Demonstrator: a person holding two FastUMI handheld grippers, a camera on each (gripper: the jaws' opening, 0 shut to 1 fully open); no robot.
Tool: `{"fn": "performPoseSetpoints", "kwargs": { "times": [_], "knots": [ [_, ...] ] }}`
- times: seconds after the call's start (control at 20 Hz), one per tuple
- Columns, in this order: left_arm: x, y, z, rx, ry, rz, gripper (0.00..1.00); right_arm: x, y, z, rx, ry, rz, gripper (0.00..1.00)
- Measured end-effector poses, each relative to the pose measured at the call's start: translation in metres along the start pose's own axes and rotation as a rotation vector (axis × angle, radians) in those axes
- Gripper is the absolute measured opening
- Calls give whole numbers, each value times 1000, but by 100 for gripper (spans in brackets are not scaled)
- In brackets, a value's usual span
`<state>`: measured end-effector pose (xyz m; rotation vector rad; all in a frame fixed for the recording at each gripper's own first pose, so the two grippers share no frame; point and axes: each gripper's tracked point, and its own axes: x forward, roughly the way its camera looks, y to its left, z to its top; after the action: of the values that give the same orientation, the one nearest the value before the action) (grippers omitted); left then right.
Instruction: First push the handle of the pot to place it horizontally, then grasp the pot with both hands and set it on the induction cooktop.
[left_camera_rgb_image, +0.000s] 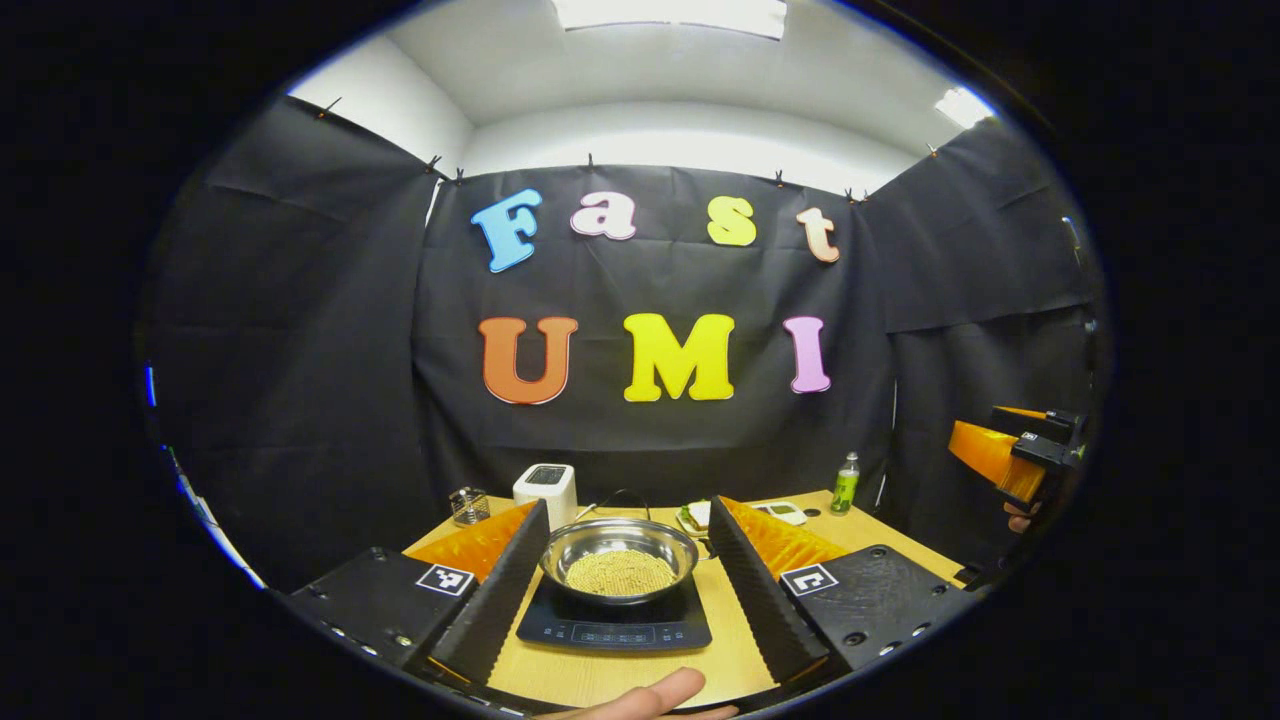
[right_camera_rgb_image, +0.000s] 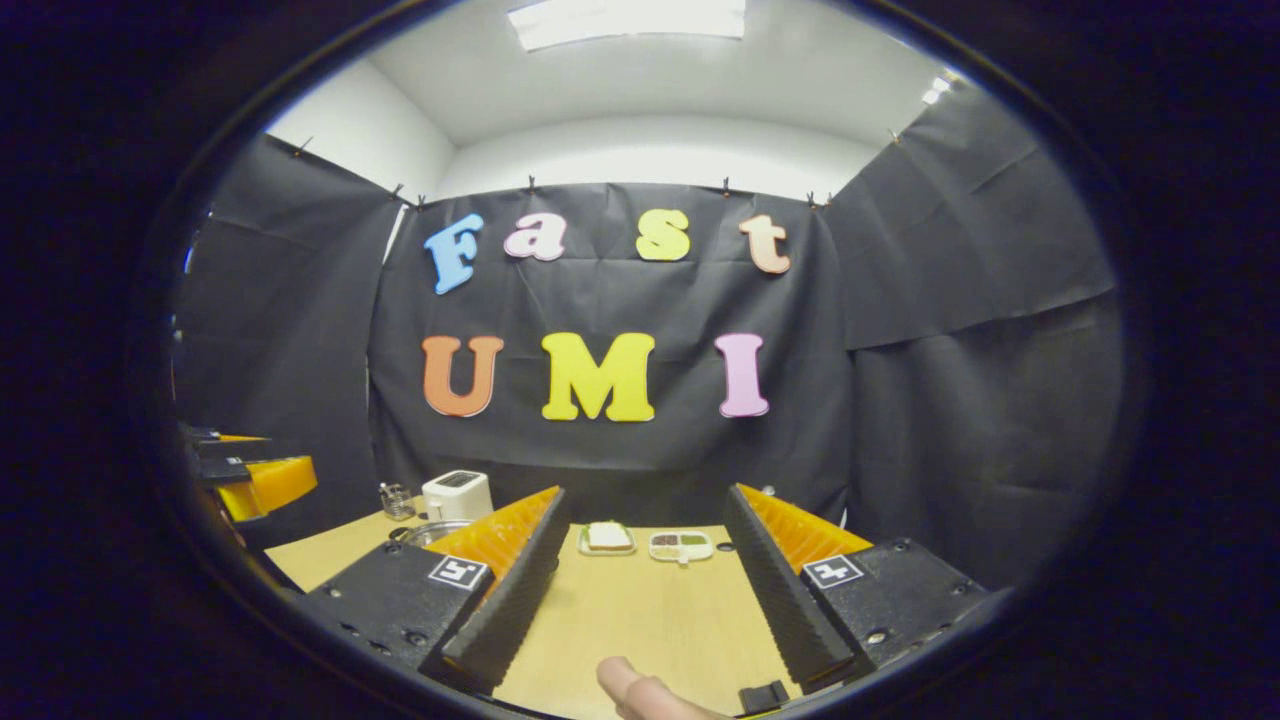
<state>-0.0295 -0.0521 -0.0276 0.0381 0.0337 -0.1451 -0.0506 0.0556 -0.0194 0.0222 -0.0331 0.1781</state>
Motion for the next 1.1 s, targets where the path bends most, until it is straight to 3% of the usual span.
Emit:
{"fn": "performPoseSetpoints", "kwargs": {
  "times": [0.1, 0.3, 0.65, 0.8, 1.1],
  "knots": [
    [-11, -3, -5, 25, -22, 13, 95, -19, -4, -5, 15, -3, 25, 96],
    [-24, -15, -10, -24, -27, 18, 95, -39, -23, -16, 57, -3, 3, 96],
    [-24, -11, -20, -39, -13, 32, 95, -42, -32, -13, 70, -44, 15, 99],
    [-21, -1, -21, -50, -13, 57, 95, -43, -39, -13, 68, -43, 6, 96],
    [-22, -6, -20, -43, -28, 32, 95, -42, -38, -9, 79, -63, 9, 96]
  ]
}}
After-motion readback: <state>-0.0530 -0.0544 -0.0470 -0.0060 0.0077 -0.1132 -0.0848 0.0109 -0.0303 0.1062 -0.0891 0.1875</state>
